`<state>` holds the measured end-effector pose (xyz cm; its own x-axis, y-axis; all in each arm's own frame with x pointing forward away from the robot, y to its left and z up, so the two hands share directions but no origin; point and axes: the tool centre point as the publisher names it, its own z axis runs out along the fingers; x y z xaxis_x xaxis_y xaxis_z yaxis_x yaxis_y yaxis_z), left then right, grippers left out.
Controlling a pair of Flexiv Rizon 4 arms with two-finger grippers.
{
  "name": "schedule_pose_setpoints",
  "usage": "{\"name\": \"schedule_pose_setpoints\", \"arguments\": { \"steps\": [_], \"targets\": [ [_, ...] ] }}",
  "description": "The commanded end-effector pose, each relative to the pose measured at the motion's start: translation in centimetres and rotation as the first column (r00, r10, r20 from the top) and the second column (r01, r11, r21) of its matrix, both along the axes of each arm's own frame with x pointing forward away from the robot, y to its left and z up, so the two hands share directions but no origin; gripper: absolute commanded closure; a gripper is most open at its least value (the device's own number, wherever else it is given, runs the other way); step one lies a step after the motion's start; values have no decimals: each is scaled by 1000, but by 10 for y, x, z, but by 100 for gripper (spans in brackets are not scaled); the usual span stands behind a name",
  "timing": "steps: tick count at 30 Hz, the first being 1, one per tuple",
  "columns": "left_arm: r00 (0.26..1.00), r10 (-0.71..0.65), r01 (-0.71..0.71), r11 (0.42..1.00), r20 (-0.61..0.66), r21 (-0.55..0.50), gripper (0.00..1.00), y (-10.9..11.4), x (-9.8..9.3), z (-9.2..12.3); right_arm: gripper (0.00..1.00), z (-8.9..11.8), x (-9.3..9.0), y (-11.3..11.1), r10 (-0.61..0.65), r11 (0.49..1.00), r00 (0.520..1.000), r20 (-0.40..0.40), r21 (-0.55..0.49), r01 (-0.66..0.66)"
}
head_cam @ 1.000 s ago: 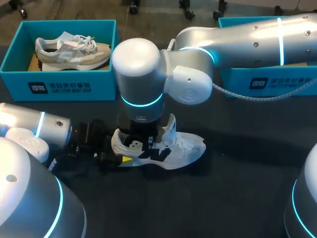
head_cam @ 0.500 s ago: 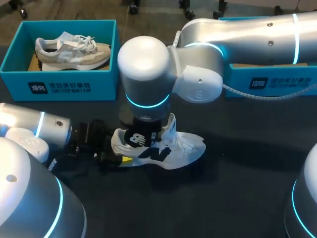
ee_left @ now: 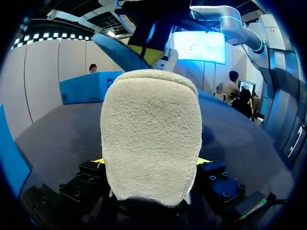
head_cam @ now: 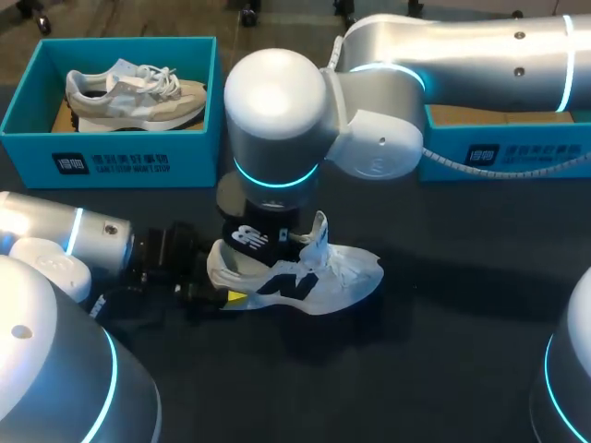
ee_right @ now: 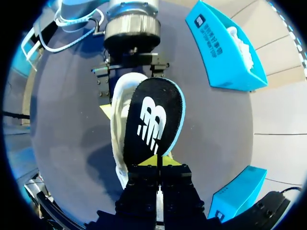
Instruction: Take the shoe out of the shoebox, open the shoe tongue, remove and reinsert the insole, then place the shoe into the shoebox
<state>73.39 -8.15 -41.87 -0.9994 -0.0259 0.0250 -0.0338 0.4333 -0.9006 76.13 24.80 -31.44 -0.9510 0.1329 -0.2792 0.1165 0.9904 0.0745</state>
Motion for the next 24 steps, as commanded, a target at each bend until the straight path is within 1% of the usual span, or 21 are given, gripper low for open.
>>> {"name": "schedule_pose_setpoints", "arguments": {
  "steps": [1, 12, 14, 18, 19, 23, 24],
  "targets": [
    [1000, 2, -2, 1000, 1, 0, 100, 0, 0, -2, 100, 4, 6, 6, 11, 1000, 1000, -7, 3, -11],
    [1000, 2, -2, 1000, 1, 0, 100, 0, 0, -2, 100, 15, 12, 23, 47, 998, 998, -33, 46, -46],
    [1000, 2, -2, 1000, 1, 0, 100, 0, 0, -2, 100, 16, 14, 26, 56, 997, 998, -43, 54, -54],
    [1000, 2, -2, 1000, 1, 0, 100, 0, 0, -2, 100, 15, 15, 30, 65, 995, 994, -90, 80, -58],
    [1000, 2, -2, 1000, 1, 0, 100, 0, 0, -2, 97, 15, 15, 31, 66, 994, 993, -102, 88, -57],
    [1000, 2, -2, 1000, 1, 0, 100, 0, 0, -2, 81, 15, 14, 34, 71, 992, 988, -137, 113, -55],
    [1000, 2, -2, 1000, 1, 0, 100, 0, 0, -2, 75, 15, 14, 34, 66, 992, 987, -144, 118, -49]
  ]
}}
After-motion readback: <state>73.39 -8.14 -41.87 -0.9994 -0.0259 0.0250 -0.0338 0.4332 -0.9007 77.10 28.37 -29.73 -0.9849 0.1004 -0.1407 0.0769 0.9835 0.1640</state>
